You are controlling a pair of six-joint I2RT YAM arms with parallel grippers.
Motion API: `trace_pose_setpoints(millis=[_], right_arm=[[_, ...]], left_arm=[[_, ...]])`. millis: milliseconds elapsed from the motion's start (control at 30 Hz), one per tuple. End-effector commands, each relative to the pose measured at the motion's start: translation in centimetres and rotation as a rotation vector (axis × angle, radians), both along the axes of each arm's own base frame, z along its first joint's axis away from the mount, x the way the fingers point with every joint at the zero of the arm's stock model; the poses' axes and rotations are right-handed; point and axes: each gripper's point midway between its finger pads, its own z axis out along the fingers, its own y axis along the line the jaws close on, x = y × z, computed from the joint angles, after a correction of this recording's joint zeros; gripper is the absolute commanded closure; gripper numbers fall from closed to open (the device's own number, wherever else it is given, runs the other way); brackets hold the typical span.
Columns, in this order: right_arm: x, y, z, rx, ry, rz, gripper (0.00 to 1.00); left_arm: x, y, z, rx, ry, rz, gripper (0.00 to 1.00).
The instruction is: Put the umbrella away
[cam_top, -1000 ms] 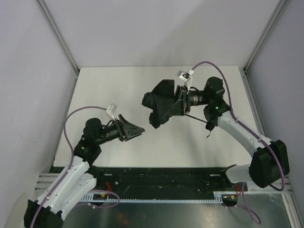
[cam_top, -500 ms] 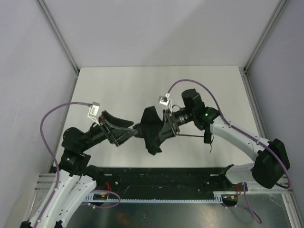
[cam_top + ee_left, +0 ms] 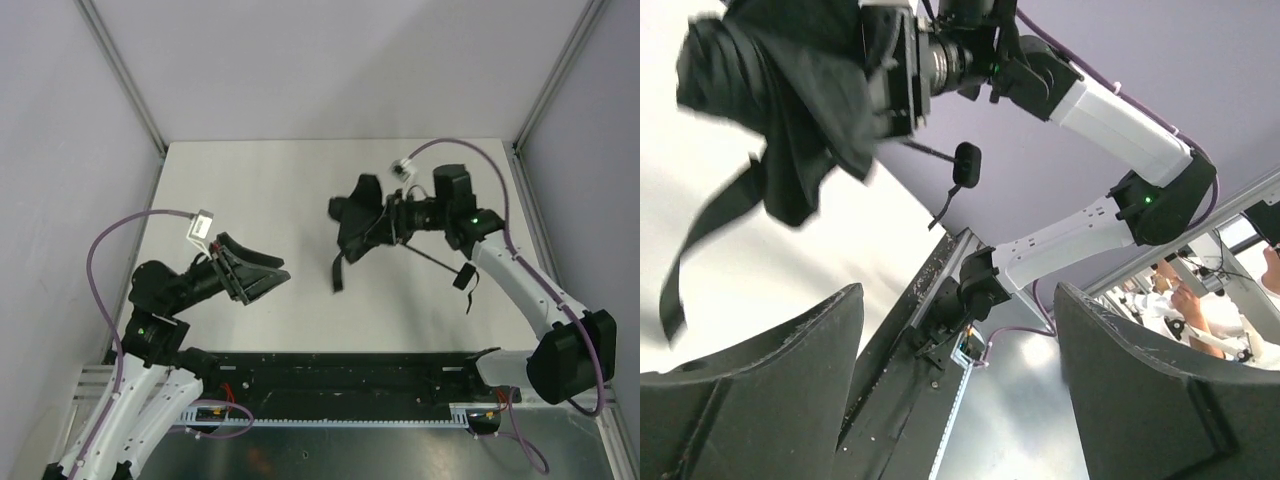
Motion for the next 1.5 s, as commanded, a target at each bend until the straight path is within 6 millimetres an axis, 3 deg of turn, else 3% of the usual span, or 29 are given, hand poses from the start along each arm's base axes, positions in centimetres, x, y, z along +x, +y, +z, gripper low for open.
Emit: trace_pose_setpoints(millis=[0,67,167,233,333,400,533,633,733,967,1167,1300,1467], right_arm=[[7.7,-5.7,4.1,-0.138,-0.255,-0.343,1.00],[10.8,-8.9,4.3,-0.311,-0.358,-0.512,1.00],[13.3,-12.1,4.4,-0.564,-0.487,-0.672,1.00],[13.8,-11.9,4.0,-0.674,-0.544,-0.695,1.00],[13.3,-8.6,0.5,-0.773,-0.553,-0.623,1.00],[12.1,-5.3,-3.5,-0.800,-0.531,-0.517,1.00],[7.5,1.0,-11.5,-0.811,-0.491,-0.298,1.00],[4.0,3.4,-16.1,-0.829,-0.464,-0.165,1.00],[1.1,4.8,-18.7,-0.825,-0.433,-0.060,1.00],[-5.1,6.0,-21.9,-0.697,-0.309,0.138,1.00],[-9.2,5.7,-23.1,-0.529,-0.201,0.310,1.00],[-10.1,5.4,-23.5,-0.439,-0.140,0.375,1.00],[-10.3,5.7,-23.8,-0.385,-0.129,0.379,1.00]], left_arm=[[0.0,0.3,-0.2,-0.001,0.010,0.016,0.19],[0.0,0.3,-0.3,0.003,0.012,0.018,0.20],[0.2,0.4,-0.4,0.006,0.014,0.029,0.20],[0.3,0.5,-0.7,0.011,0.022,0.040,0.20],[0.7,0.7,-1.6,0.026,0.052,0.070,0.20],[1.2,1.0,-2.6,0.042,0.093,0.104,0.20],[2.2,2.1,-4.8,0.092,0.188,0.213,0.22],[3.2,3.5,-6.1,0.147,0.249,0.324,0.23],[4.2,4.5,-7.5,0.197,0.324,0.404,0.23],[8.3,3.7,-10.2,0.308,0.467,0.385,0.31],[13.0,0.4,-11.0,0.367,0.506,0.237,0.19],[16.5,-1.2,-13.9,0.451,0.552,0.236,0.17],[19.2,-5.2,-19.1,0.566,0.630,0.160,0.22]])
